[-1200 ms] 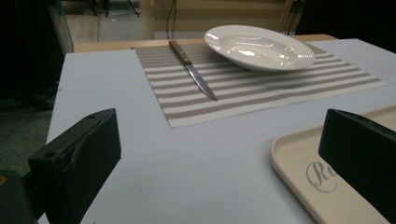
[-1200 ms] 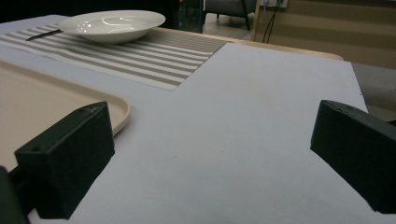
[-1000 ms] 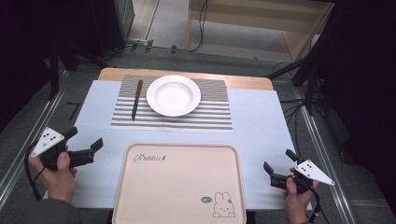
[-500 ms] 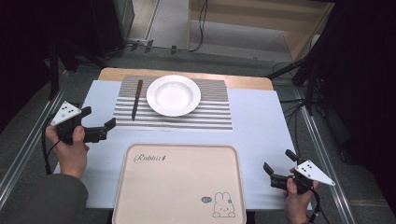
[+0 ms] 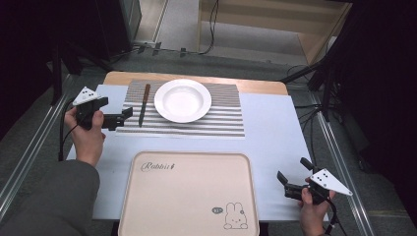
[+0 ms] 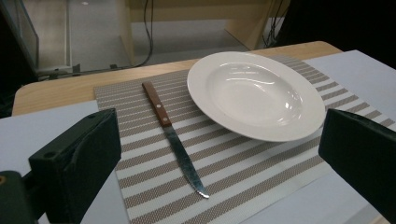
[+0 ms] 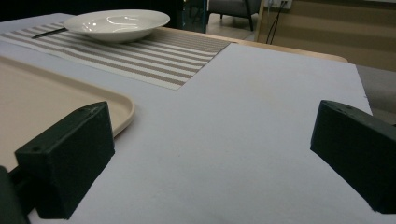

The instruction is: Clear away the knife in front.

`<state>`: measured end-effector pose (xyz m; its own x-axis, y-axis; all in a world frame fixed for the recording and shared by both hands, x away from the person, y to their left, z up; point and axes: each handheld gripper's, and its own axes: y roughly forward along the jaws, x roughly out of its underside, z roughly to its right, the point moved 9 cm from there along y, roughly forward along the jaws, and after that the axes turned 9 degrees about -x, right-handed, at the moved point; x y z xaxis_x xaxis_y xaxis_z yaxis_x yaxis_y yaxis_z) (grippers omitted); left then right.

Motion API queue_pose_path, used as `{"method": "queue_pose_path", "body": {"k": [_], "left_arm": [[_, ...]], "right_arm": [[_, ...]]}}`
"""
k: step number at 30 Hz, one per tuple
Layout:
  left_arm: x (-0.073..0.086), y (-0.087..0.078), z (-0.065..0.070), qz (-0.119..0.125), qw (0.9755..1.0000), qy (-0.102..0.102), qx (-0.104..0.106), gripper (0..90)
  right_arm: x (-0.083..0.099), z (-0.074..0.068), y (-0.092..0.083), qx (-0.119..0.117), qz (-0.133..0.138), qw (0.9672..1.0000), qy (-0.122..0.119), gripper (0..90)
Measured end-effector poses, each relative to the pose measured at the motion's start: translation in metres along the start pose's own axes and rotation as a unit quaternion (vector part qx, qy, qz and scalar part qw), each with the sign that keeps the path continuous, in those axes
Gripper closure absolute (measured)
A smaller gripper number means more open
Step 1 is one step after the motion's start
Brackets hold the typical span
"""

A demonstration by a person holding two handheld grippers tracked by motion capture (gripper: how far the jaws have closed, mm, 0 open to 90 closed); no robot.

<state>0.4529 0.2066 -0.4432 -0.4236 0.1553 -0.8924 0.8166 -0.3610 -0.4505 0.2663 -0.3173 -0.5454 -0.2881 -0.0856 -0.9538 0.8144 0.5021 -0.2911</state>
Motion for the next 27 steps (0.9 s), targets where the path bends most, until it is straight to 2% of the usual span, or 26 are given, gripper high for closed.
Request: {"method": "queue_pose_path", "body": {"k": [3, 7, 10, 11, 14, 15, 17, 18, 21, 24, 25, 26, 27], "left_arm": [[-0.006, 0.012, -0.003, -0.012, 0.9998, -0.005, -0.014, 0.8], [-0.011, 0.022, -0.006, -0.023, 0.9995, -0.012, -0.018, 3.3], [-0.016, 0.033, -0.009, -0.034, 0.9989, -0.015, -0.029, 6.0], [-0.018, 0.041, -0.01, -0.045, 0.9982, -0.017, -0.035, 11.6], [-0.02, 0.049, -0.011, -0.058, 0.9975, -0.019, -0.036, 18.9], [-0.022, 0.058, -0.012, -0.07, 0.9964, -0.025, -0.041, 21.4], [-0.023, 0.062, -0.012, -0.072, 0.9961, -0.029, -0.042, 25.6], [-0.025, 0.071, -0.013, -0.083, 0.9949, -0.033, -0.046, 27.1], [-0.025, 0.079, -0.013, -0.095, 0.9936, -0.035, -0.05, 30.7], [-0.023, 0.092, -0.014, -0.119, 0.9906, -0.038, -0.057, 34.9], [-0.021, 0.101, -0.017, -0.132, 0.9882, -0.043, -0.064, 37.5], [-0.021, 0.101, -0.017, -0.132, 0.9882, -0.043, -0.064, 39.1], [-0.02, 0.105, -0.018, -0.14, 0.987, -0.048, -0.063, 39.1]], "right_arm": [[0.0, 0.0, 0.0, 0.0, 0.0, 1.0, 0.0, 0.0], [0.0, 0.0, 0.0, 0.0, 0.0, 1.0, 0.0, 0.0], [0.0, 0.001, 0.0, 0.001, 0.0, 1.0, -0.001, 0.0], [0.0, 0.001, 0.0, 0.001, 0.0, 1.0, -0.001, 0.0], [0.0, 0.001, 0.0, 0.001, 0.0, 1.0, 0.0, 0.0], [0.0, 0.001, 0.0, 0.001, 0.0, 1.0, -0.001, 0.0], [0.0, 0.001, 0.0, 0.002, 0.0, 1.0, 0.0, 0.0], [0.0, 0.001, 0.0, 0.002, 0.0, 1.0, 0.0, 0.0], [0.0, 0.001, 0.0, 0.002, 0.0, 1.0, 0.0, 0.0], [0.0, 0.001, 0.0, 0.001, 0.0, 1.0, 0.0, 0.0], [0.0, 0.001, 0.0, 0.002, 0.0, 1.0, 0.001, 0.0], [0.0, 0.001, 0.0, 0.002, 0.0, 1.0, 0.001, 0.0], [0.0, 0.001, 0.001, 0.002, 0.0, 1.0, 0.001, 0.0]]}}
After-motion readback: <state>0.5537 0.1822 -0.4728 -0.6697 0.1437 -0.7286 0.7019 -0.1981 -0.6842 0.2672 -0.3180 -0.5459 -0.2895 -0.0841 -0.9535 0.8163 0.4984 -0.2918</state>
